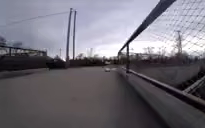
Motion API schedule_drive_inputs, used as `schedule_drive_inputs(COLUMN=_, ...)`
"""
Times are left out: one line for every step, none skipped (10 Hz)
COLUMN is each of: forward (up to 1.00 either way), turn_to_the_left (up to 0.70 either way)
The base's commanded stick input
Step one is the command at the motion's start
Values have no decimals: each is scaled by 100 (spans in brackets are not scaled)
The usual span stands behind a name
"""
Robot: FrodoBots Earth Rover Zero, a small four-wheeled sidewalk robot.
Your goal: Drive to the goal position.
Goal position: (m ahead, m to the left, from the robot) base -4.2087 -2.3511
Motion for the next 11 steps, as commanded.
schedule_drive_inputs(forward=0, turn_to_the_left=69)
schedule_drive_inputs(forward=0, turn_to_the_left=69)
schedule_drive_inputs(forward=0, turn_to_the_left=69)
schedule_drive_inputs(forward=0, turn_to_the_left=69)
schedule_drive_inputs(forward=0, turn_to_the_left=76)
schedule_drive_inputs(forward=0, turn_to_the_left=84)
schedule_drive_inputs(forward=0, turn_to_the_left=90)
schedule_drive_inputs(forward=0, turn_to_the_left=98)
schedule_drive_inputs(forward=0, turn_to_the_left=98)
schedule_drive_inputs(forward=0, turn_to_the_left=98)
schedule_drive_inputs(forward=0, turn_to_the_left=98)
